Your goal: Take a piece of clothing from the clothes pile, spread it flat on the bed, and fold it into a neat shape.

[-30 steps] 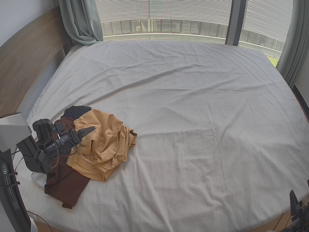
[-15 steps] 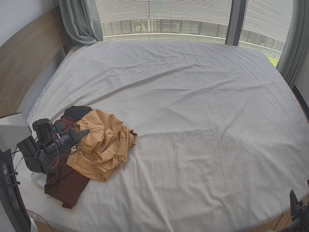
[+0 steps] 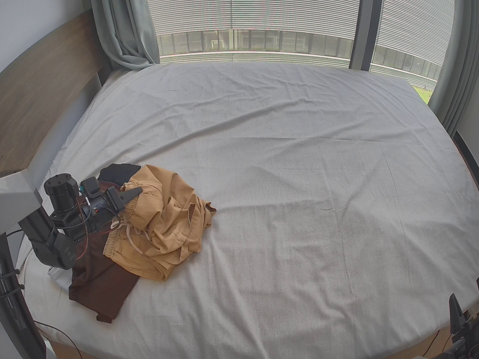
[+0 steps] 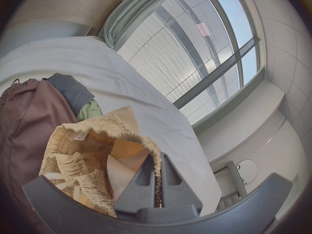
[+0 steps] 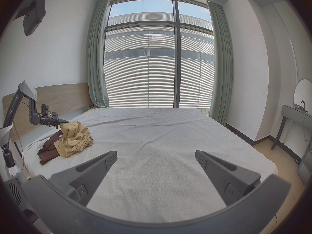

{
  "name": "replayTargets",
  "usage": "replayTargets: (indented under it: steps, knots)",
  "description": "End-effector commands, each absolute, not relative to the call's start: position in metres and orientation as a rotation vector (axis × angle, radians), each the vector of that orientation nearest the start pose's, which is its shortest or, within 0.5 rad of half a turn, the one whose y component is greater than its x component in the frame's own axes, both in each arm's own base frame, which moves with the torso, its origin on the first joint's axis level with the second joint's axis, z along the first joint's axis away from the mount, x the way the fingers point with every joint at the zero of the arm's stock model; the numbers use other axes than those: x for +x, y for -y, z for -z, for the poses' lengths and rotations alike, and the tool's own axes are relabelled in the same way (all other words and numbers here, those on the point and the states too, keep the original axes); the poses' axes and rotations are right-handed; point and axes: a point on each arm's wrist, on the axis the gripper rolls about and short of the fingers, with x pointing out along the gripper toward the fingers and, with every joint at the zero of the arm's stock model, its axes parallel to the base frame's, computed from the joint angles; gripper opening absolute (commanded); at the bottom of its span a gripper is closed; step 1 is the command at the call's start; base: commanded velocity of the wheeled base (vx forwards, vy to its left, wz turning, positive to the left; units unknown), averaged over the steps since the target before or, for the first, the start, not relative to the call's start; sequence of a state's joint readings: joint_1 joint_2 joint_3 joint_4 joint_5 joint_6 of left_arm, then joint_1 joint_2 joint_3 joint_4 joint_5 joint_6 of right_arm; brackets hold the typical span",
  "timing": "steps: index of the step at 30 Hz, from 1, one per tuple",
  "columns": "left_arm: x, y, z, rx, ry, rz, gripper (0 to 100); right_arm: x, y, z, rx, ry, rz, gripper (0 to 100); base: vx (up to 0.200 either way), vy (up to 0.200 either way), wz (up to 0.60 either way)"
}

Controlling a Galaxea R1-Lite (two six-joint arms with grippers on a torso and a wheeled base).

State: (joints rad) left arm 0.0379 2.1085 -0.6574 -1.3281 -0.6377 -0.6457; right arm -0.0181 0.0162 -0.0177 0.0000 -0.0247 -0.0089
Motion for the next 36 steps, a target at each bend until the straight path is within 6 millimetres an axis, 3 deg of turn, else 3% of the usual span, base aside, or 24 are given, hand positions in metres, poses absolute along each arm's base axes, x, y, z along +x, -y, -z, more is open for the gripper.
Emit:
replayTargets:
  steps: [1, 17, 36]
  knots:
    - [0.335, 0.012, -0.105, -0.656, -0.261, 0.586, 0, -0.023, 0.000, -0.076, -0.009, 0.000, 0.043, 100, 0.000, 0.000, 0.00]
    - [0.320, 0.039, -0.128, -0.743, -0.242, 0.629, 0, -0.023, 0.000, -0.077, -0.008, 0.001, 0.044, 100, 0.000, 0.000, 0.00]
    - [0.311, 0.096, -0.139, -0.871, -0.172, 0.623, 0, -0.023, 0.000, -0.077, -0.006, 0.001, 0.044, 100, 0.000, 0.000, 0.00]
